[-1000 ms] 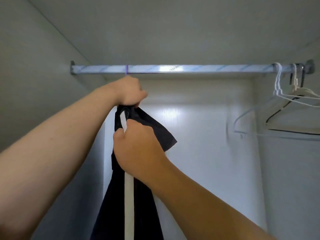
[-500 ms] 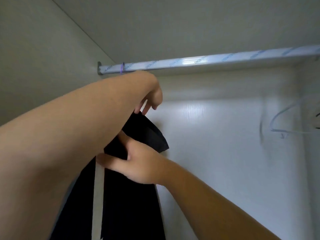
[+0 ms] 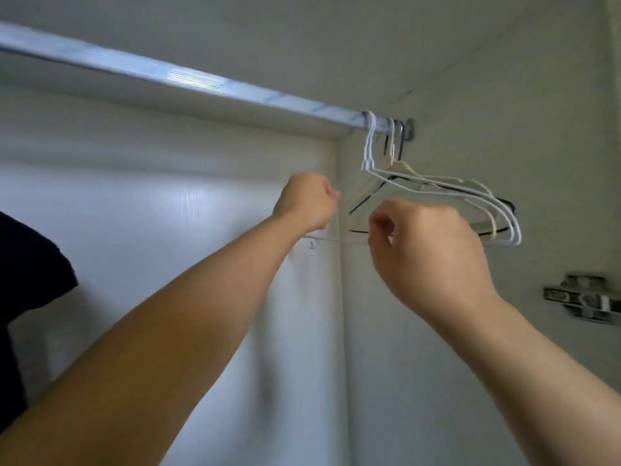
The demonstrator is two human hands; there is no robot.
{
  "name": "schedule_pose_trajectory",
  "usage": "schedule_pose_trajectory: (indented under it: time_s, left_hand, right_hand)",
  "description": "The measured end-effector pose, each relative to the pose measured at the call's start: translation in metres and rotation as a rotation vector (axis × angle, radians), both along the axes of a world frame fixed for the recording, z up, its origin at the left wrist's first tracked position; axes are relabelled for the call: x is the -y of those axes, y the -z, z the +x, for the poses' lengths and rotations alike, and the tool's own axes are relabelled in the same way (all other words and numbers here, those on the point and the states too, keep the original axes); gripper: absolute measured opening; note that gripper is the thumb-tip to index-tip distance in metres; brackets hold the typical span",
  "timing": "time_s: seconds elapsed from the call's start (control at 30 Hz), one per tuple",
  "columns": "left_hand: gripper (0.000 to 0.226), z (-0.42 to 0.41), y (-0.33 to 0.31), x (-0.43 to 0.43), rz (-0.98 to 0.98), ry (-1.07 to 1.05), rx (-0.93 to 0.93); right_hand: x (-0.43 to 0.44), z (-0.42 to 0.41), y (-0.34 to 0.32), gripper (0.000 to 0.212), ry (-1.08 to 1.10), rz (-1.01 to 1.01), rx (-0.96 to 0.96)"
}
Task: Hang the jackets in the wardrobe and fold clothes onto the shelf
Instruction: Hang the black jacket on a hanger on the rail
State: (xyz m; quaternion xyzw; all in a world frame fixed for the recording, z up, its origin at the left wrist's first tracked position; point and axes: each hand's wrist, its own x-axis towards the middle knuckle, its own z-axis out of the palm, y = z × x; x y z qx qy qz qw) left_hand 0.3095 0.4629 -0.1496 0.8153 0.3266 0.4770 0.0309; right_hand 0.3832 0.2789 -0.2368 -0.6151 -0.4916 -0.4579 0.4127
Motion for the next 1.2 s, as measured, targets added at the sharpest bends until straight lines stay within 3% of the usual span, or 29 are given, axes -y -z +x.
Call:
schedule_pose_trajectory:
  time_s: [0.1,0.13,0.23,0.37,0.63,0.83,0.93,1.1,1.2]
  left_hand:
    - [0.012,0.018,0.006,-0.013,0.245,-0.034,0.128]
    - [0.021,0.023,0.007,-0.016,0.297,-0.017,0.133]
    - [0.047,0.035,0.005,-0.030,0.331,0.037,0.111]
    - [0.045,0.050,0.002,-0.038,0.362,0.110,0.070]
    - [0.014,0.059,-0.006,-0.041,0.351,0.179,0.226]
    - [0.014,0.047,-0.027,-0.038,0.437,0.205,0.337]
    - [0.014,0.042,-0.038,-0.030,0.468,0.221,0.378]
    - [0.014,0.033,-0.041,-0.021,0.568,0.227,0.376]
    - [0.016,0.025,-0.038,-0.019,0.648,0.212,0.349]
  right_hand:
    - [0.003,0.039,-0.030,0.009,0.294,0.040,0.191]
    - [0.001,0.051,-0.036,0.012,0.379,0.014,0.227]
    - [0.000,0.073,-0.050,0.015,0.590,-0.073,0.334]
    - [-0.003,0.084,-0.059,0.014,0.718,-0.152,0.396]
    - [0.001,0.083,-0.062,0.015,0.742,-0.187,0.400]
    - [0.001,0.070,-0.069,0.039,0.768,-0.162,0.245]
    - [0.004,0.064,-0.070,0.034,0.757,-0.110,0.204]
    - [0.013,0.075,-0.065,0.046,0.655,-0.079,0.138]
    - [0.017,0.087,-0.060,0.035,0.615,-0.061,0.135]
